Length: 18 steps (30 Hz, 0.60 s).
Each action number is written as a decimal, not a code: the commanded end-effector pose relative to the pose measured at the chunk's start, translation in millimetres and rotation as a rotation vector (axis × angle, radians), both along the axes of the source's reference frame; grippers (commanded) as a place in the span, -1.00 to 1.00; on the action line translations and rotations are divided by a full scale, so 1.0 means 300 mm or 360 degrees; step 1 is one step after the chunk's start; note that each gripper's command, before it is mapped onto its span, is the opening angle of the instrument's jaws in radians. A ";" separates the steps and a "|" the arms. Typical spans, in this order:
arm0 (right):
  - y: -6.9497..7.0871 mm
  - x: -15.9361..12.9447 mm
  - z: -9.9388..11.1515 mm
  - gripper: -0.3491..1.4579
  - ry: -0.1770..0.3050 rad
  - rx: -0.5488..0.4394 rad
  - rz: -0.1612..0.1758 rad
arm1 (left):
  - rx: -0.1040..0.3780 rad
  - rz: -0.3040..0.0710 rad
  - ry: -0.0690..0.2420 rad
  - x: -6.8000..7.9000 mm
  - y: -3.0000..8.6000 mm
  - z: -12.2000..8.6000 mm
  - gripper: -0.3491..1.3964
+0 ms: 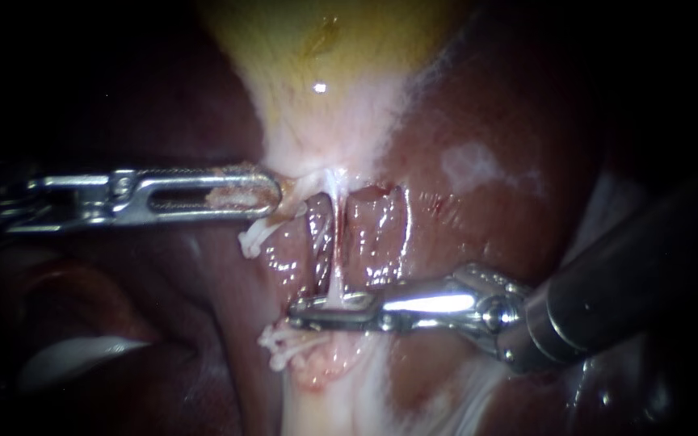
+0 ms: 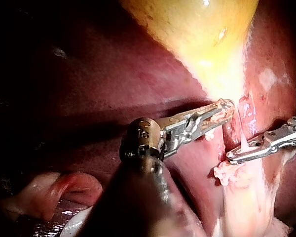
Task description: Going back first clip right tube
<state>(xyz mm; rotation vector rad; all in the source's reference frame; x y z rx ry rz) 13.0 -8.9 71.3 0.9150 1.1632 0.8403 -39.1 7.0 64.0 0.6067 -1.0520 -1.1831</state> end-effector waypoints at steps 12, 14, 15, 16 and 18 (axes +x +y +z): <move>0.0005 0.0021 -0.0010 -0.09 0.0052 -0.0310 -0.0044 | 0.0000 0.0000 0.0001 0.0003 -0.0003 -0.0005 -1.00; 0.0007 0.0029 -0.0009 -0.06 0.0026 -0.0356 -0.0019 | 0.0000 0.0000 0.0001 0.0003 -0.0003 -0.0006 -1.00; 0.0007 0.0029 -0.0008 -0.06 0.0028 -0.0375 -0.0022 | 0.0000 0.0000 0.0001 0.0003 -0.0003 -0.0006 -1.00; 0.0007 0.0029 -0.0008 -0.06 0.0031 -0.0393 -0.0026 | 0.0000 0.0000 0.0001 0.0003 -0.0003 -0.0006 -1.00; 0.0008 0.0024 -0.0007 -0.06 0.0037 -0.0439 -0.0035 | 0.0000 0.0000 0.0001 0.0004 -0.0003 -0.0006 -1.00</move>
